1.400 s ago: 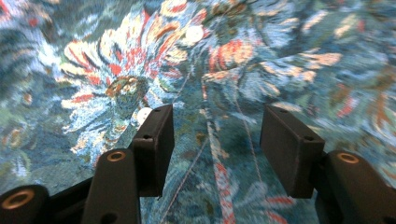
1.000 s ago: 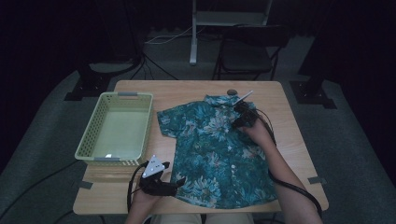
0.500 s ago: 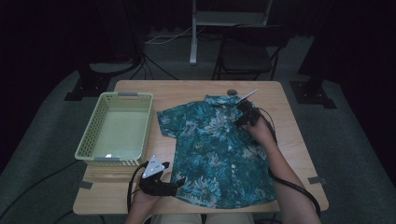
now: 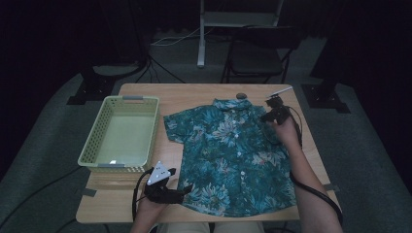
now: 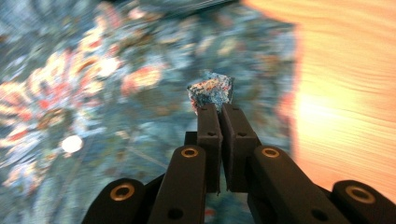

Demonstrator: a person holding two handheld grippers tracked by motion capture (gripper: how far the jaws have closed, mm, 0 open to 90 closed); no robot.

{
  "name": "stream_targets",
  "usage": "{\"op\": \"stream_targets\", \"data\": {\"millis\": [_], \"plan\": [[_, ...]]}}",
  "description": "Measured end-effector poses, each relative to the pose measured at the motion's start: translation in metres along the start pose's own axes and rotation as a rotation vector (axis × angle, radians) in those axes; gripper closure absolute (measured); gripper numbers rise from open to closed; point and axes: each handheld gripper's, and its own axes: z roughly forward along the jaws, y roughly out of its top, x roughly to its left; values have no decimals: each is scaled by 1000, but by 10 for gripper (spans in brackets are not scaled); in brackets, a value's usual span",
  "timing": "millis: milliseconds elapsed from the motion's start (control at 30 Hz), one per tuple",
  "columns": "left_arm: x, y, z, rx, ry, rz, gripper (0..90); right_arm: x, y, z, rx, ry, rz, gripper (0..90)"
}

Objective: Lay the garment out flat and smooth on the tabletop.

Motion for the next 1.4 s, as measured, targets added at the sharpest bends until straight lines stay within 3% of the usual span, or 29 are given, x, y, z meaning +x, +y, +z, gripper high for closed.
{"op": "stream_targets", "data": {"millis": [100, 400, 567, 667, 733, 833, 933, 1067, 1200, 1300, 1400], "plan": [[0, 0, 0, -2, 1, 1, 122, -16, -3, -10, -29, -60, 37, 865], [0, 0, 1, 2, 0, -2, 122, -69, -19, -28, -44, -209, 161, 865], [0, 0, 0, 0, 4, -9, 122, -88, -25, -34, -40, -259, 218, 859], [0, 0, 0, -5, 3, -8, 122, -98, -30, -35, -39, -298, 256, 781], [1, 0, 0, -6, -1, -9, 122, -102, -34, -33, -27, -318, 263, 619], [1, 0, 0, -4, -7, -15, 122, -108, -40, -32, -25, -320, 280, 455], [1, 0, 0, -6, -4, -16, 122, -109, -47, -29, -28, -246, 322, 382], [2, -1, -1, -14, -5, -17, 122, -106, -57, -18, -10, -174, 329, 318], [2, -1, -2, -19, -6, -23, 122, -98, -68, -7, -1, -235, 344, 195], [2, -1, -2, -18, -6, -21, 122, -92, -76, 0, -18, -214, 344, 151], [3, -1, -1, -16, -7, -23, 122, -85, -83, 1, -57, -223, 331, 136]]}}
